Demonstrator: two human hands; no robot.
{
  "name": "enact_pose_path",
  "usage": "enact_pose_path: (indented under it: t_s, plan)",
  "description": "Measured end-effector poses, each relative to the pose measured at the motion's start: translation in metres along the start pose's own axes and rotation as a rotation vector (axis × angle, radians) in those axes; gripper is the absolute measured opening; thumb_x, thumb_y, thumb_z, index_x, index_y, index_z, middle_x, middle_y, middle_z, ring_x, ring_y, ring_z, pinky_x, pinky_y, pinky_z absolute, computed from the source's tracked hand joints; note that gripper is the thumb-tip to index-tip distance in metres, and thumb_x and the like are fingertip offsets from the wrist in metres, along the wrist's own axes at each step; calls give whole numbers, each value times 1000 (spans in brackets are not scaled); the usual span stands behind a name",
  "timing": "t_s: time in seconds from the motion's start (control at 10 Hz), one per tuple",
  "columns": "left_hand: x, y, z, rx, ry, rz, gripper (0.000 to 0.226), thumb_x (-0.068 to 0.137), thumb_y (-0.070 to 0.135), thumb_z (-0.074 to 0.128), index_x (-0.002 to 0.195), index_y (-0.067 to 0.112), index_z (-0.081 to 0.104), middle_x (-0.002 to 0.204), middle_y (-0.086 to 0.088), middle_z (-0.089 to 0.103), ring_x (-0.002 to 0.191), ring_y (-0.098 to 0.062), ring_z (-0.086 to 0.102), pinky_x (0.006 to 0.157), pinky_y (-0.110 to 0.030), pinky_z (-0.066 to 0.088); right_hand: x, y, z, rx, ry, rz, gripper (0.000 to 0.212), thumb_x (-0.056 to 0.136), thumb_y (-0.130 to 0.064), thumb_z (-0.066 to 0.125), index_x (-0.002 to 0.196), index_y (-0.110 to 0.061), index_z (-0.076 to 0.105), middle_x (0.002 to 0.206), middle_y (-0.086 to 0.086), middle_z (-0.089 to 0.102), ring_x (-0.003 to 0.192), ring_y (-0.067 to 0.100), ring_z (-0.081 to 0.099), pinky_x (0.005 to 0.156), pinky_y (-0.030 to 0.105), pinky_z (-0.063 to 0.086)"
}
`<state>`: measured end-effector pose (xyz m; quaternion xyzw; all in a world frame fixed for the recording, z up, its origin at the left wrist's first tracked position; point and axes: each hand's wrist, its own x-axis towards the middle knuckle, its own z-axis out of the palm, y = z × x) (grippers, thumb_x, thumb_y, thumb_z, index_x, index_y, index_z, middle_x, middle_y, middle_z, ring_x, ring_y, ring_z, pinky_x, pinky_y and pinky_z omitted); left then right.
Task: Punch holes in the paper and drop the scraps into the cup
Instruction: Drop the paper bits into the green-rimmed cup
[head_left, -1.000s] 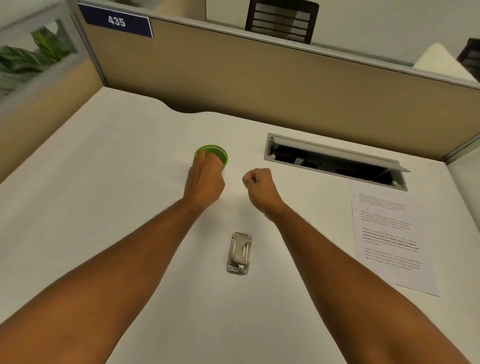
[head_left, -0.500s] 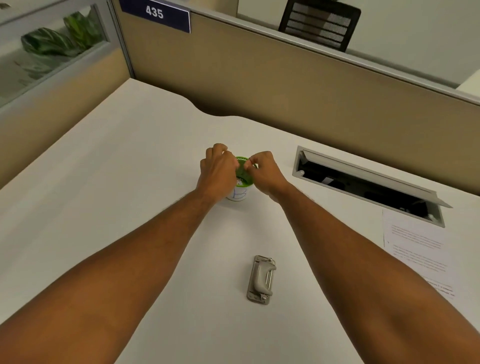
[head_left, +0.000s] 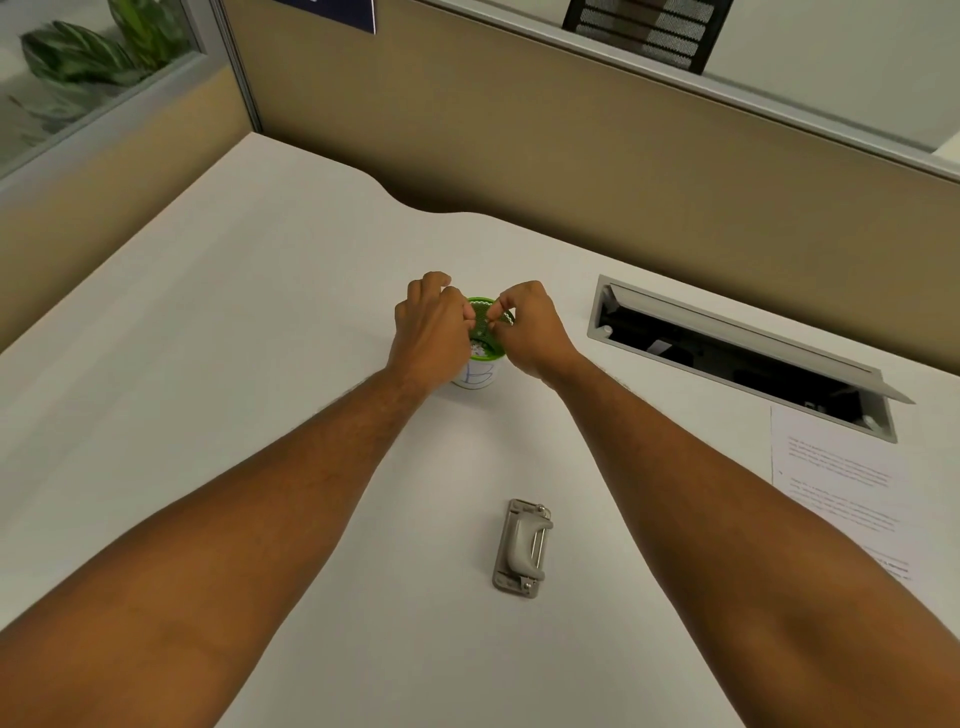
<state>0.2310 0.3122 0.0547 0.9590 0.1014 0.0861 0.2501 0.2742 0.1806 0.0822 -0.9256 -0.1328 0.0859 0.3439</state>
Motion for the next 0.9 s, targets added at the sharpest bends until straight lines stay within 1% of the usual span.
enact_pose_path:
  t_s: [0.1,0.2,0.3,0.4,0.5,0.6,0.7,0.8,0.9]
  plan:
    - [-2,-1,0,-1,2,8,33,77,10,76,81,29,50,139,-13,50,126,-31,45,96,-45,44,0,0,2,-52,9,-13,5,92,-6,64,94,-7,68,123,14,55,103,21,54,90,35,55]
    - [-3,-3,1,8,0,8,22,77,11,76,85,23,59,140,-13,49,127,-31,44,97,-44,43,-2,-1,3,-81,19,-30,5,90,-8,67,86,-12,65,119,13,57,104,25,57,91,42,55]
    - [-3,-1,1,10,-1,13,18,78,13,76,91,18,64,141,-14,48,129,-30,43,99,-44,42,-4,-2,3,-101,34,-33,8,89,-12,69,83,-14,65,116,11,58,103,24,56,89,43,53]
    - [-3,0,2,19,9,28,19,81,14,74,96,16,64,143,-13,47,130,-30,42,101,-44,41,-3,1,4,-140,39,-44,7,91,-15,67,97,-12,70,120,10,58,109,25,54,91,42,50]
    - [-2,1,3,24,20,41,23,85,16,72,107,14,64,144,-14,46,131,-30,41,102,-44,41,-3,4,4,-156,51,-65,15,94,-15,64,106,-11,71,122,10,59,113,26,53,93,42,48]
    - [-1,2,6,33,26,33,28,86,20,72,111,13,62,142,-14,47,129,-29,43,102,-43,42,-3,6,3,-148,77,-66,10,89,-13,68,99,-13,70,121,9,59,112,26,54,92,42,49]
    - [-1,6,6,40,38,16,31,85,24,72,112,12,61,135,-13,52,122,-28,48,96,-40,46,-5,4,3,-143,103,-66,10,87,-19,71,96,-14,71,119,9,61,111,25,55,92,43,49]
    - [-1,5,6,53,42,35,28,90,24,68,114,12,61,140,-13,50,126,-28,47,99,-41,44,-6,6,1,-111,102,-92,16,92,-25,69,103,-15,76,120,7,64,112,25,55,94,45,49]
    - [-2,8,3,16,66,45,29,93,24,64,119,13,60,140,-13,50,128,-29,45,101,-43,43,-11,5,-3,-104,85,-139,22,96,-22,62,113,-18,75,126,7,63,119,26,53,99,48,46]
